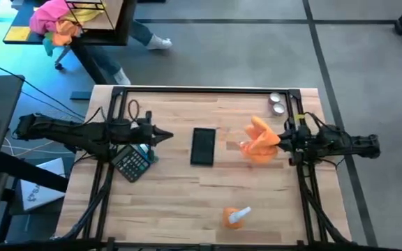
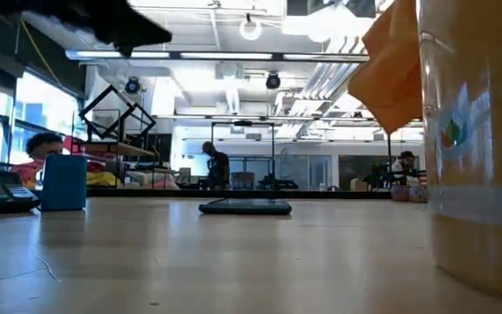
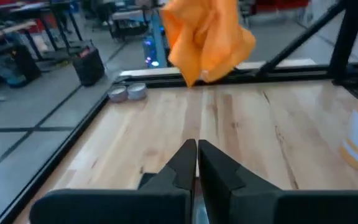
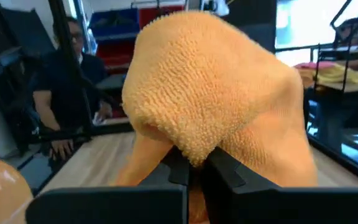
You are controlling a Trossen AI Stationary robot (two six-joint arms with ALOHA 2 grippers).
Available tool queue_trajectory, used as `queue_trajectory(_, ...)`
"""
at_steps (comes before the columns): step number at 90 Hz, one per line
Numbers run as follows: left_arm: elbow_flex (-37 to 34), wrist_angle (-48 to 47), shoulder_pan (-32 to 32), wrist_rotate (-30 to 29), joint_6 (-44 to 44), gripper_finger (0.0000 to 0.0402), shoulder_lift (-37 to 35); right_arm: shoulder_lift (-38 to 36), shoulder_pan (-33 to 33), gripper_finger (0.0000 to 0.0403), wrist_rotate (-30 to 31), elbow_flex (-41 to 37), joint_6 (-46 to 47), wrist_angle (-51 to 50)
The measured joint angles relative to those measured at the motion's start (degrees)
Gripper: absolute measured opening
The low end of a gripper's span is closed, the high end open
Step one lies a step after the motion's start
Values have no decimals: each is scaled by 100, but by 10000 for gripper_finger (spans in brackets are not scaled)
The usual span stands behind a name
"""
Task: Apply microfiber cloth
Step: Wipe the back of the blue phone with the orange microfiber cloth
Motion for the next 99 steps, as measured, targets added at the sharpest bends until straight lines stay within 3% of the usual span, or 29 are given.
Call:
queue_trajectory(22, -1353, 252, 59, 63, -923, 0, -844, 37, 0, 0, 64, -11, 406, -383)
queue_trajectory(43, -2008, 545, 52, 63, -1375, 0, -1266, 112, 64, 0, -26, -84, 1217, -875)
queue_trajectory(52, -2100, 619, 52, 61, -1373, 0, -1370, 119, 59, 0, 22, -79, 2028, -1242)
queue_trajectory(61, -2125, 611, 52, 55, -1375, 0, -1433, 119, 59, 0, 1, -79, 3434, -2183)
queue_trajectory(68, -2123, 689, 50, 48, -1379, 0, -1433, 134, 57, 3, -220, -79, 4139, -2866)
queue_trajectory(78, -2123, 809, 48, 59, -1408, 0, -1433, 154, 61, 22, -578, -79, 4477, -2802)
queue_trajectory(99, -2123, 881, 44, 61, -1530, 0, -1431, 479, 63, 100, -1678, 111, 5605, -3250)
